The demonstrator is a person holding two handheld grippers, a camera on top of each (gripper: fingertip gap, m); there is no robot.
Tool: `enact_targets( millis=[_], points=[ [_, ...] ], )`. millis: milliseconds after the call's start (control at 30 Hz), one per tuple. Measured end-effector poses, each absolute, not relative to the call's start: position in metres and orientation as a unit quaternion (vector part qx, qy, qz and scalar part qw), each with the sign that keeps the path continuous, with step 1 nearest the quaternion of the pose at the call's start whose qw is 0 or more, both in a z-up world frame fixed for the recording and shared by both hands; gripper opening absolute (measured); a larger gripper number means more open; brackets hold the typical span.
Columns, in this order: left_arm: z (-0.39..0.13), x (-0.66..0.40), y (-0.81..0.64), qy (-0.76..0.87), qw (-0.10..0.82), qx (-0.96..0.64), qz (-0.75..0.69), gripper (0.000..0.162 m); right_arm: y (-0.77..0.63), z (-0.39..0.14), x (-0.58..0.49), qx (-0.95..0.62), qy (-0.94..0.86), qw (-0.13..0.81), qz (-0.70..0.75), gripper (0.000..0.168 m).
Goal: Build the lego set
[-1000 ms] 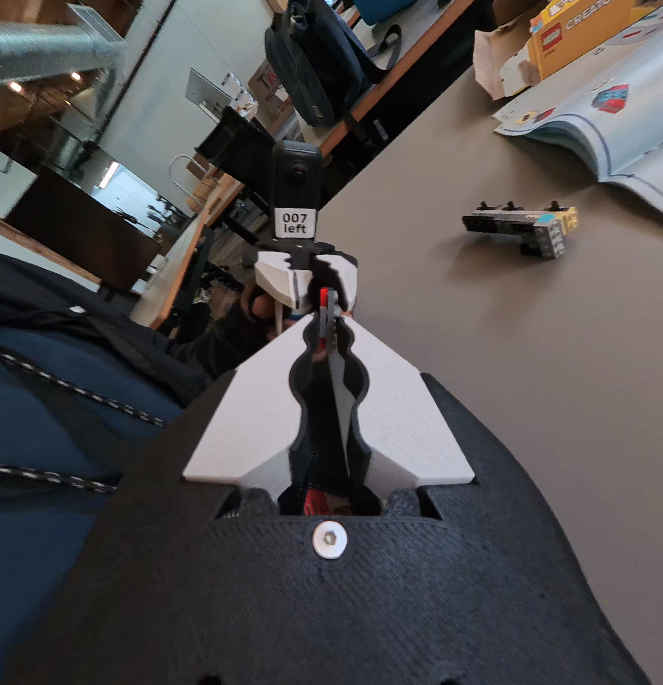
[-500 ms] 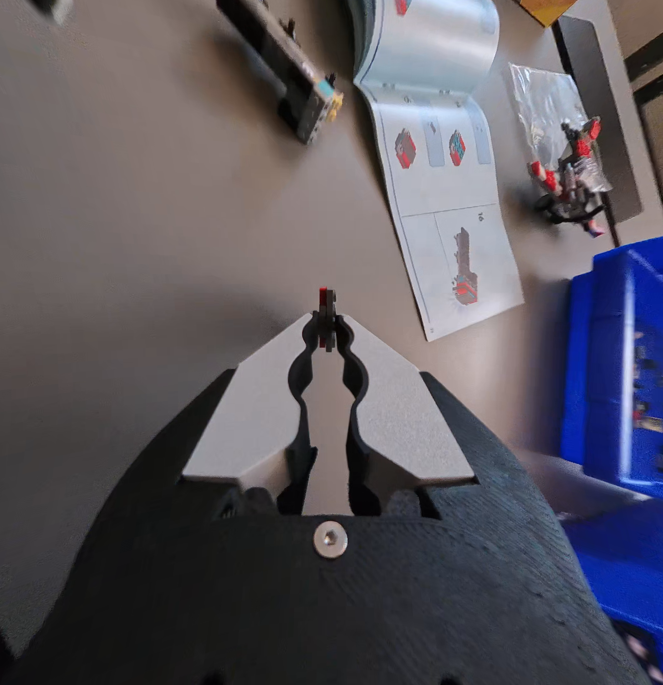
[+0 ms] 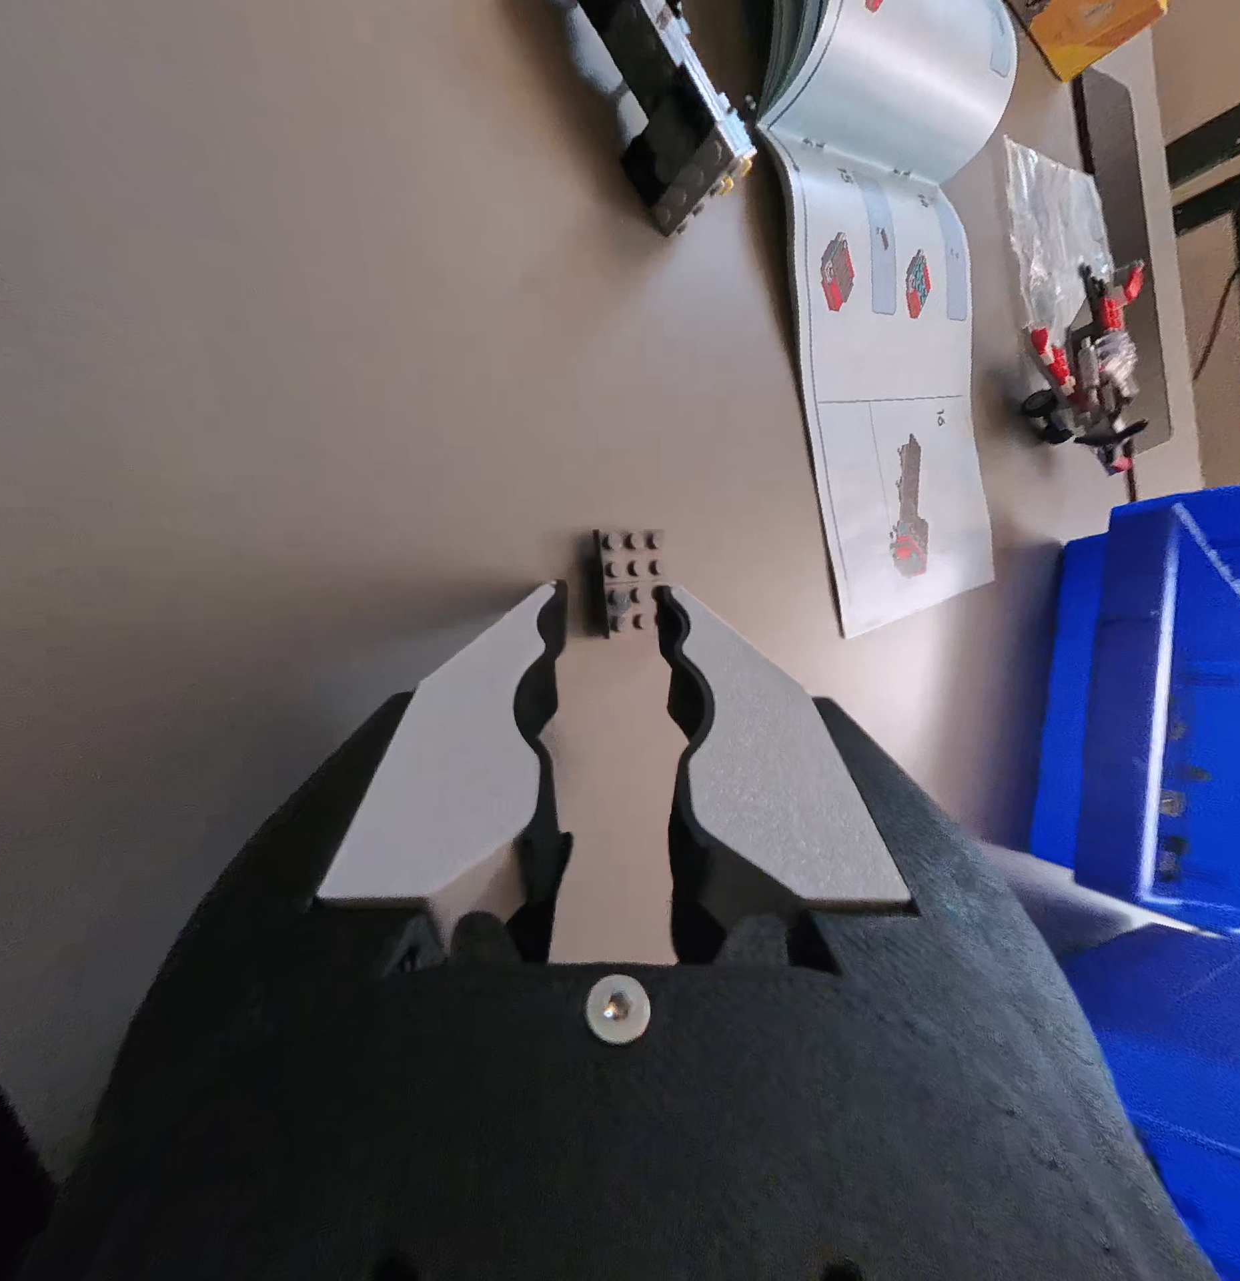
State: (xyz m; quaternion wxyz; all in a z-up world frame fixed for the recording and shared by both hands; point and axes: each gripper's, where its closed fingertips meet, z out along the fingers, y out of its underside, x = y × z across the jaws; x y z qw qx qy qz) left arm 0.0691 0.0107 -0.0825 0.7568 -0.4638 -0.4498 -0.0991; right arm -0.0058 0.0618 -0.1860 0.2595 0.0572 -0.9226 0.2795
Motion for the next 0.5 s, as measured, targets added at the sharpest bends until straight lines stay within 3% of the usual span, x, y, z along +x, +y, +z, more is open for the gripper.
enact_targets(
  millis=[267,500],
  points=[
    [-0.091,0.063,0.013,-0.457,0.746,-0.48,-0.072,0.028,0.083,-0.163,-0.001,-0.078,-0.898,0.128,0.414,0.038],
    [-0.11,0.048,0.029,-0.477,0.689,-0.545,0.011,0.032,0.115,-0.132,-0.021,-0.164,-0.829,0.072,0.529,0.042]
  ],
)
